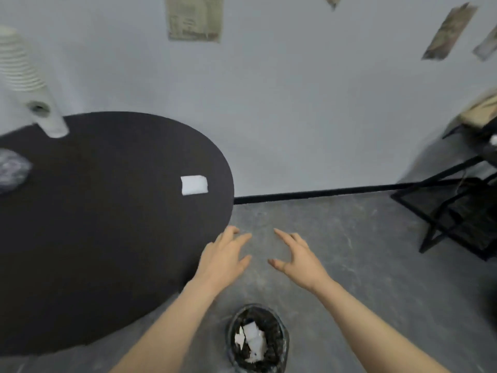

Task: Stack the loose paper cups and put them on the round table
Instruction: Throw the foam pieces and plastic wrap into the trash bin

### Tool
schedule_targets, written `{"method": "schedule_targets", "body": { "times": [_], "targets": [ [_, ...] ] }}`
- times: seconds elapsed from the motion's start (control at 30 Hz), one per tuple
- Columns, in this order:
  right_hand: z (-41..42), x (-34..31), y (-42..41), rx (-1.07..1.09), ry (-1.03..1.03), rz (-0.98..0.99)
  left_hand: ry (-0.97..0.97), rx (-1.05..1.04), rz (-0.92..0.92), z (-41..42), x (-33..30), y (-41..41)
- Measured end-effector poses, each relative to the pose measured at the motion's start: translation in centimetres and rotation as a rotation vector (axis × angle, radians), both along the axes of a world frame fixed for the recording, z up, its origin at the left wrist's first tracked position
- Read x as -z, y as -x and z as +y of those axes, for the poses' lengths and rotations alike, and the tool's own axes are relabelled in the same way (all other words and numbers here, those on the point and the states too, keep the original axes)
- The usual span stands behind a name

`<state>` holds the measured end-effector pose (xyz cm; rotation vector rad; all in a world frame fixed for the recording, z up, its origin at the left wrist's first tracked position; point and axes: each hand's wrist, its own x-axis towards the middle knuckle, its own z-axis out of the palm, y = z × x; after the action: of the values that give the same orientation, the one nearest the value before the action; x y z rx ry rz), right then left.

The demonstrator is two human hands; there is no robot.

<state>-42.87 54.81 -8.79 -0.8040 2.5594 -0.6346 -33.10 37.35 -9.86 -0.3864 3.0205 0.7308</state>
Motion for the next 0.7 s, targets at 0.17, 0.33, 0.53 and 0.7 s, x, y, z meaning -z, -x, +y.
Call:
{"method": "schedule_targets", "body": {
  "times": [0.17, 0.33, 0.53, 0.7],
  "targets": [
    [-7.1, -4.1, -0.2, -0.172, -0.01, 0.047, 0.058, -0.195, 0.037, -7.2, -5.4, -3.2],
    [-15.0, -5.3, -1.3, -0.349, -0.056, 0.073, 0.107, -0.352, -0.011, -15.4, -7.5, -7.4],
    [-26.0, -4.4, -2.6, -0.42, -0.064, 0.066, 0.192, -0.446, -0.108, -26.7, -7.7, -13.0],
    [-31.9, -2.3, -2.1, -0.372, -0.192, 0.115, 0.33, -0.454, -0.242, -37.3, -7.2, -17.2]
  ]
}}
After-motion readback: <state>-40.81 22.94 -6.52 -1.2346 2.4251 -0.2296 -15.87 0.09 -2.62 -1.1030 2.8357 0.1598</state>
